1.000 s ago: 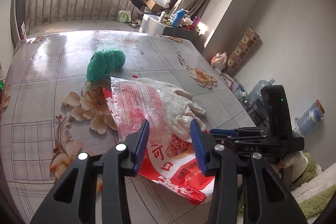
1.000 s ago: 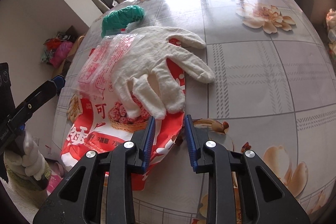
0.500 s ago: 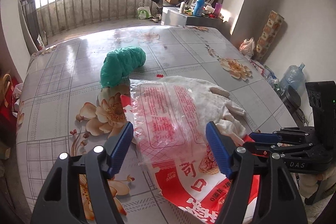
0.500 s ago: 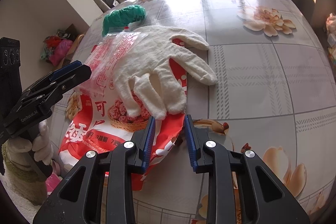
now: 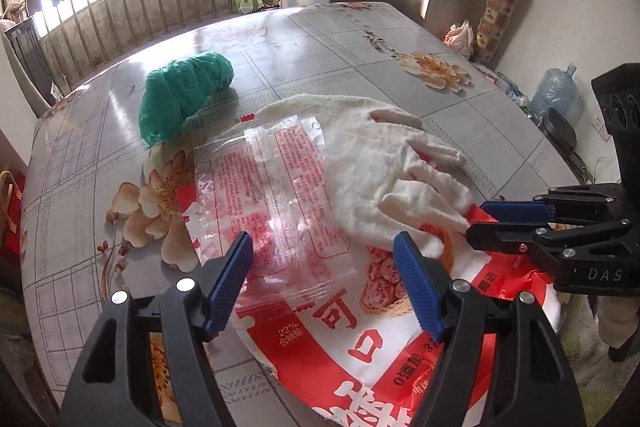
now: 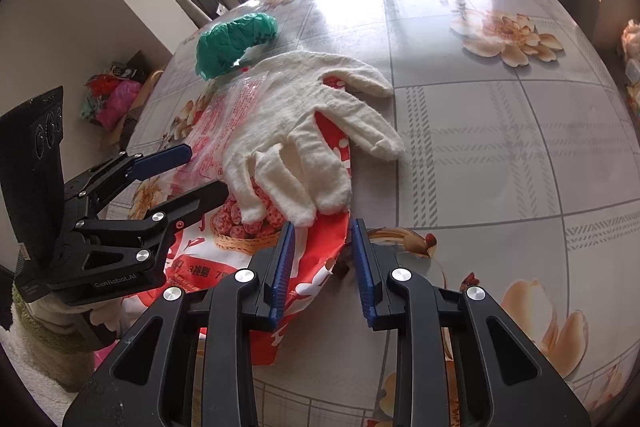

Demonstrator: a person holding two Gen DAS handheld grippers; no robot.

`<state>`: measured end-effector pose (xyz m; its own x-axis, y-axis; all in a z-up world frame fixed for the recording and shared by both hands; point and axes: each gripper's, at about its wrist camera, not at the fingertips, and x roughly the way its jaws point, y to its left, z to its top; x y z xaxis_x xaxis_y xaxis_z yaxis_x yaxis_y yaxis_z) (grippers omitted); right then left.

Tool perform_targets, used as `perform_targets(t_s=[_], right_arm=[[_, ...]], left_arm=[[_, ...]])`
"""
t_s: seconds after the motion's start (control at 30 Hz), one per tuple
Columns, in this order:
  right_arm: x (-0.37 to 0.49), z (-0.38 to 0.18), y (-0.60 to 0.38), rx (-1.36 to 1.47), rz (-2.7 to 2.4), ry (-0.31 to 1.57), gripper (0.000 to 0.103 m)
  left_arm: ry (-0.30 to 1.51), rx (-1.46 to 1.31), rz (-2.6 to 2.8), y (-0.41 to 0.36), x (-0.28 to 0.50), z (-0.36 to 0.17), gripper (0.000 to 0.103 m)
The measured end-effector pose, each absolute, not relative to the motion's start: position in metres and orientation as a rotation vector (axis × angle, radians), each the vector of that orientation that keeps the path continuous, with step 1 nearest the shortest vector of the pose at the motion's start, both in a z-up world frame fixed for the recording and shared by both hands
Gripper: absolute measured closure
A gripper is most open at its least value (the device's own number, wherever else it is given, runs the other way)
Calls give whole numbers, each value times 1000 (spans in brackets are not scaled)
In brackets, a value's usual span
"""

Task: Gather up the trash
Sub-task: 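Grasp the clear plastic bag with the left gripper while the right gripper grasps the white glove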

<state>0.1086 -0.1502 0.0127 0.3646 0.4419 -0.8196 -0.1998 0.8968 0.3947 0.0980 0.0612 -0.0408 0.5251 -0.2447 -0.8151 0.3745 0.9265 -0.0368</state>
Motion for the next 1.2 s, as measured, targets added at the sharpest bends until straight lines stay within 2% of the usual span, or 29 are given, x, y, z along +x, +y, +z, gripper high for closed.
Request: perform_targets(t_s=[0.27,0.33,0.4,0.53,0.73,0.97,1.2], right_arm=[[108,12,-154,272,437,1119,76],[108,12,-154,276,440,1118,76],[106,12,-156,280,443,1118,76],[106,12,-157,296,450,1122,76],[107,14,-160,310,457,1124,75],[116,41,-163,291,452,1029,74],[135,45,-131,125,512,1017,64]], left_arm=[[959,214,-315,56,98,-53,33],[954,186,-306,59,99,-52,40],[952,154,-299,64,101,-50,52],[956,75,-310,74,104,-45,67],[951,5,-321,80,102,-43,68],[938,-27,-334,85,96,-45,69],[911,-55,-348,91,92,-39,70]])
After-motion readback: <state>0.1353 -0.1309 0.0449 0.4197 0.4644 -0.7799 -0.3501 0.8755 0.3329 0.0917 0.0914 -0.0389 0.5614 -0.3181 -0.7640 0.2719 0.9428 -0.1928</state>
